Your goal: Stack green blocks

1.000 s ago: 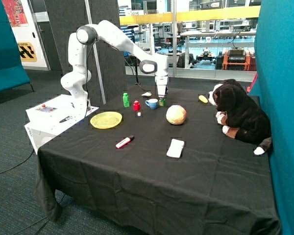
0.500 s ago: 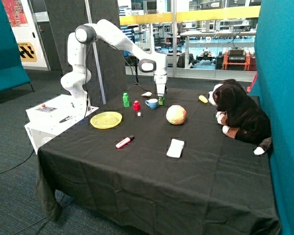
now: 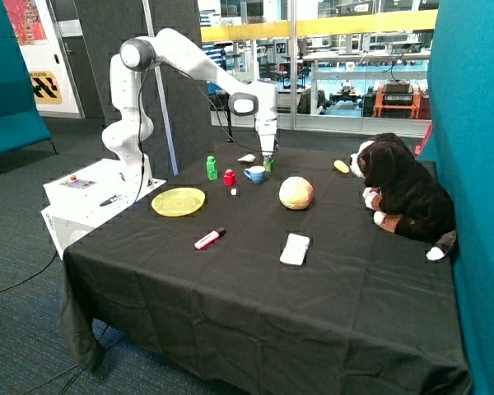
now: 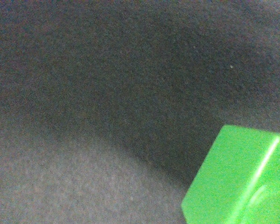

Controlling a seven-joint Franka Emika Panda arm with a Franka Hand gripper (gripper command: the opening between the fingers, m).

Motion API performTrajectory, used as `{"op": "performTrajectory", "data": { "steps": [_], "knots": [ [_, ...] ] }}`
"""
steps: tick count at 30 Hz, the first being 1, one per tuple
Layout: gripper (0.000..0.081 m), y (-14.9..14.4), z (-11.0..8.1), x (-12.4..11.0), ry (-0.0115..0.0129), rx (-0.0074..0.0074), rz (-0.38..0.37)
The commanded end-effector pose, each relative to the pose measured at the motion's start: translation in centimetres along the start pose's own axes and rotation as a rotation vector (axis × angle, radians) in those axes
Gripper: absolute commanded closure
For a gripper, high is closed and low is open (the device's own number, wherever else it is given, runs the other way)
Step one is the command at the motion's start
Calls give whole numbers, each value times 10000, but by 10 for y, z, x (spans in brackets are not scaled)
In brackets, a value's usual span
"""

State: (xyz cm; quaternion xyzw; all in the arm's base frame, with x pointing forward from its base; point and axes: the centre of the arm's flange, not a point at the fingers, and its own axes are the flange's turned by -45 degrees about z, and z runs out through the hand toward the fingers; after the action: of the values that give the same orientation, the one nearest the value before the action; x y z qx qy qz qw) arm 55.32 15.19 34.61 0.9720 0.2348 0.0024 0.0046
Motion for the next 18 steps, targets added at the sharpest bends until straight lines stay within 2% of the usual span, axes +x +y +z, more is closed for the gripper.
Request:
{"op": "performTrajectory", "data": {
  "steps": [1,18],
  "knots": [
    [808,6,-22,-11,-24,101,-59],
    [808,12,-42,-40,-25,101,75]
  ]
}}
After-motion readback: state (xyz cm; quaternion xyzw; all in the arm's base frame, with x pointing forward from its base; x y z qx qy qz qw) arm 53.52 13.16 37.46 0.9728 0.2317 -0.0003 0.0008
